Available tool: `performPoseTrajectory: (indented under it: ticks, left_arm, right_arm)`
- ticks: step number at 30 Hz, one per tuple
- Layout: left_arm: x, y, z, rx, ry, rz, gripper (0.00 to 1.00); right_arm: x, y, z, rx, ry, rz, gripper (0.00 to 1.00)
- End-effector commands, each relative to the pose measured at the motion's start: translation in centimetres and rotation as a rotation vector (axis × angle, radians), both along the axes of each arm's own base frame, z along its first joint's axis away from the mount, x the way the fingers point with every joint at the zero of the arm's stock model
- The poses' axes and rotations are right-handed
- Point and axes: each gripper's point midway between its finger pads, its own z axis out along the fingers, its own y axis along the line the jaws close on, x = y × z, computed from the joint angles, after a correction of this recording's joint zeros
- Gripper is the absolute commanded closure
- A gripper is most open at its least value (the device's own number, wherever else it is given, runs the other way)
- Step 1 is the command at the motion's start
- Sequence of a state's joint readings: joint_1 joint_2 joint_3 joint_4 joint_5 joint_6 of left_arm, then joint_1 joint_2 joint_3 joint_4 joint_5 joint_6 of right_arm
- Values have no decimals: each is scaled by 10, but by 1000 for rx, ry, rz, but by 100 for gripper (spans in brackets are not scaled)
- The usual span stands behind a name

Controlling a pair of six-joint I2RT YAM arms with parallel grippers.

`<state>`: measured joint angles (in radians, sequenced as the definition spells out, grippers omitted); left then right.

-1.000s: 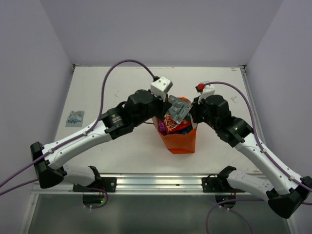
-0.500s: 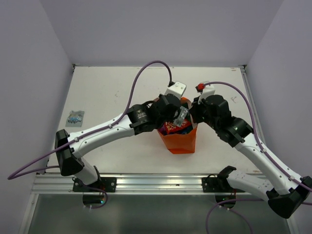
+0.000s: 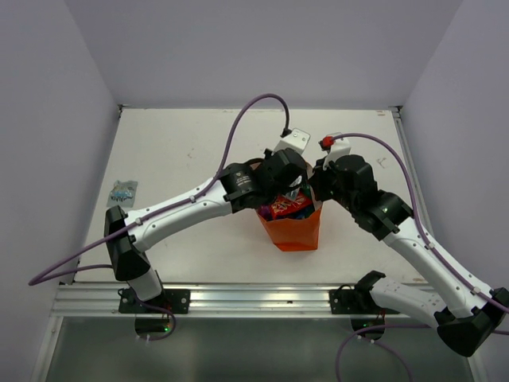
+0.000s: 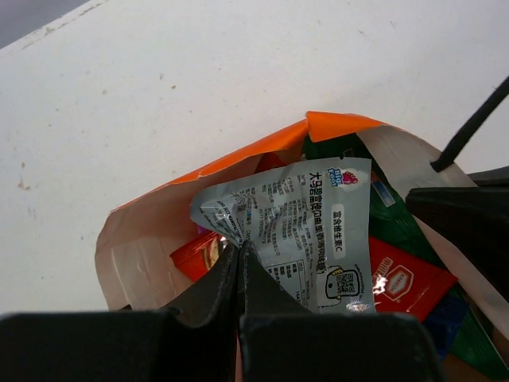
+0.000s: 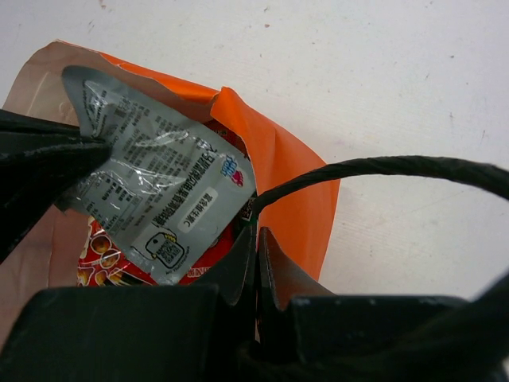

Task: Place the snacks into the paper bag
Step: Place the snack in the paper bag.

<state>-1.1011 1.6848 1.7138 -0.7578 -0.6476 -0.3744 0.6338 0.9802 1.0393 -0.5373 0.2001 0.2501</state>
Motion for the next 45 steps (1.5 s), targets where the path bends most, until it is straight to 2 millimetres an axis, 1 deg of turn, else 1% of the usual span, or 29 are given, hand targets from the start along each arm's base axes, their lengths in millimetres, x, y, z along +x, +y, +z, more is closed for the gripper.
performPoseTrajectory:
  ticks: [1, 2, 5, 9, 14, 16, 18, 19, 20, 21, 22, 23, 24, 26, 27, 29, 30, 32, 33, 34, 36, 37, 41, 42, 43, 44, 45]
  left_arm:
    - [-7, -28, 6, -77, 37, -98, 100]
    - [-7, -36, 2, -97, 48, -109, 100]
    - [-10, -51, -9, -125, 81, -146, 100]
    - [-9, -57, -26, -109, 99, -151, 100]
    - [-13, -70, -45, -143, 124, -185, 97]
    - [-14, -72, -49, -145, 136, -189, 96]
    - [-17, -75, -49, -163, 145, -203, 95]
    - [-20, -81, -49, -191, 155, -232, 93]
    - [-23, -82, -41, -222, 147, -249, 91]
    - [-24, -84, -38, -243, 142, -259, 87]
    - [-25, -86, -36, -270, 134, -270, 86]
    - [-27, -86, -29, -290, 123, -274, 84]
    - [-27, -86, -26, -299, 116, -276, 77]
    - [-25, -81, -18, -310, 92, -260, 72]
    - [-24, -78, -14, -308, 80, -252, 68]
    - [-19, -68, 2, -302, 34, -225, 63]
    - [-16, -64, 8, -301, 17, -212, 57]
    - [-11, -53, 30, -293, -38, -189, 47]
    - [-10, -50, 39, -291, -58, -187, 33]
    - [-8, -44, 51, -277, -84, -176, 27]
    - [-5, -37, 64, -270, -106, -163, 16]
    - [-2, -35, 74, -277, -120, -155, 14]
    - [7, -18, 88, -273, -139, -136, 5]
    - [12, -13, 91, -279, -139, -121, 4]
    - [12, -9, 94, -300, -127, -126, 3]
    - [21, 1, 97, -313, -125, -99, 3]
    - [25, 7, 97, -323, -120, -88, 3]
  right_arm:
    - [3, 0, 23, 40, -61, -13, 100]
    - [3, 0, 26, 44, -65, -11, 100]
    - [2, 1, 30, 52, -72, -6, 100]
    - [0, 2, 35, 64, -79, 5, 100]
    - [0, 2, 37, 71, -85, 5, 100]
    - [0, 2, 37, 72, -85, 3, 100]
    - [-1, 1, 36, 70, -85, 1, 100]
    - [0, 1, 36, 73, -83, -3, 100]
    - [-1, 0, 35, 72, -84, -2, 100]
    - [-1, 0, 34, 73, -82, -3, 100]
    - [-1, 0, 34, 72, -81, -5, 100]
    - [0, 1, 34, 72, -81, -5, 100]
    - [0, 1, 33, 72, -79, -7, 100]
    - [0, 1, 34, 74, -80, -6, 100]
    - [0, 1, 34, 74, -82, -7, 100]
    - [0, -1, 34, 73, -83, -13, 100]
    - [0, -1, 34, 71, -84, -14, 100]
    - [0, -2, 32, 67, -81, -18, 100]
    - [0, -2, 32, 67, -81, -18, 100]
    - [0, -2, 32, 66, -82, -17, 100]
    - [1, -2, 31, 63, -80, -17, 100]
    - [1, -2, 31, 63, -80, -20, 100]
    - [1, -3, 30, 61, -80, -25, 100]
    - [1, -3, 30, 60, -80, -24, 100]
    - [1, -3, 30, 60, -80, -23, 100]
    - [1, -3, 30, 58, -80, -25, 100]
    - [1, -4, 29, 55, -78, -28, 100]
